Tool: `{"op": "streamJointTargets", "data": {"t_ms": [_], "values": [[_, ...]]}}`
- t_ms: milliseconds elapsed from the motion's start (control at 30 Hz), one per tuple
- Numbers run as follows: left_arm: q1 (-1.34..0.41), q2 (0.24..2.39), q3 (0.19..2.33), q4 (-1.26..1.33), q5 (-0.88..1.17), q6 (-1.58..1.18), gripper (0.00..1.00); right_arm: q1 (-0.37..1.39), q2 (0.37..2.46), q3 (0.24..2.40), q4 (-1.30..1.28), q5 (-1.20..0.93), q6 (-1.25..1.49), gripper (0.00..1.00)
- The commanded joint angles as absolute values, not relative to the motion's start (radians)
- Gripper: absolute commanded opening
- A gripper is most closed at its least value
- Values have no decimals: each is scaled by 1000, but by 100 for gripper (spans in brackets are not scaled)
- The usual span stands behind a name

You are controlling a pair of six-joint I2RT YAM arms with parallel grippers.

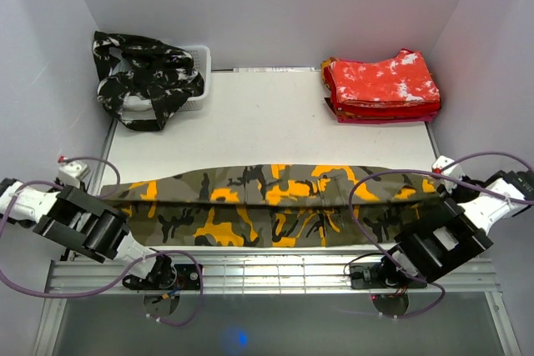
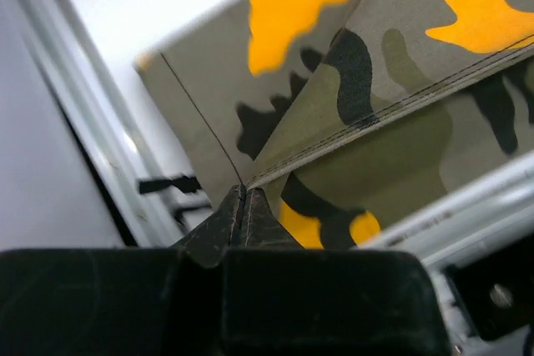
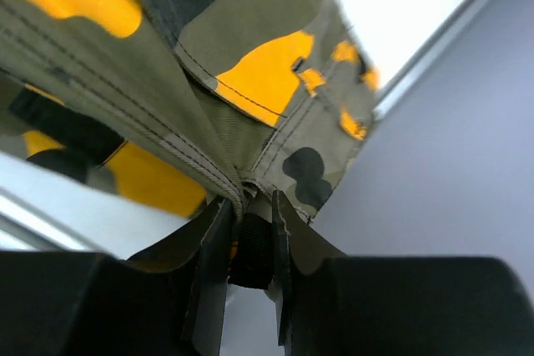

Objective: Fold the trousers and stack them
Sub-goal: Fold the trousers

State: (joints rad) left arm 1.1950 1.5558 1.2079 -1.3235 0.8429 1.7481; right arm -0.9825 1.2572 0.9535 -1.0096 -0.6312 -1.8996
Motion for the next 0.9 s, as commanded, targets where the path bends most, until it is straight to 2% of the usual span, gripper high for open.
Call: {"op": "streamJointTargets", "data": {"t_ms": [0, 200, 300, 400, 500, 600, 767, 867], "values": [[1261, 1566, 1109, -1303, 574, 1933, 0, -1078, 1272, 894, -956, -445, -2355, 8], [1221, 1477, 835, -981, 398, 1806, 0, -1065, 1267, 753, -884, -345, -2404, 8], [1109, 1437, 711, -777, 295, 1634, 0, -1020, 1238, 677, -836, -315, -2384, 8], [987, 1476, 704, -668, 252, 1441, 0, -921, 1232, 646, -790, -299, -2257, 8], [887, 1601, 785, -650, 216, 1234, 0, -804, 1265, 666, -720, -270, -2093, 8], [839, 1758, 981, -727, 219, 1064, 0, -724, 1357, 757, -683, -268, -1949, 8], [830, 1897, 1334, -874, 323, 947, 0, -690, 1471, 980, -770, -311, -1810, 8], [816, 1914, 1445, -929, 374, 939, 0, -690, 1503, 1095, -823, -366, -1778, 8]]}}
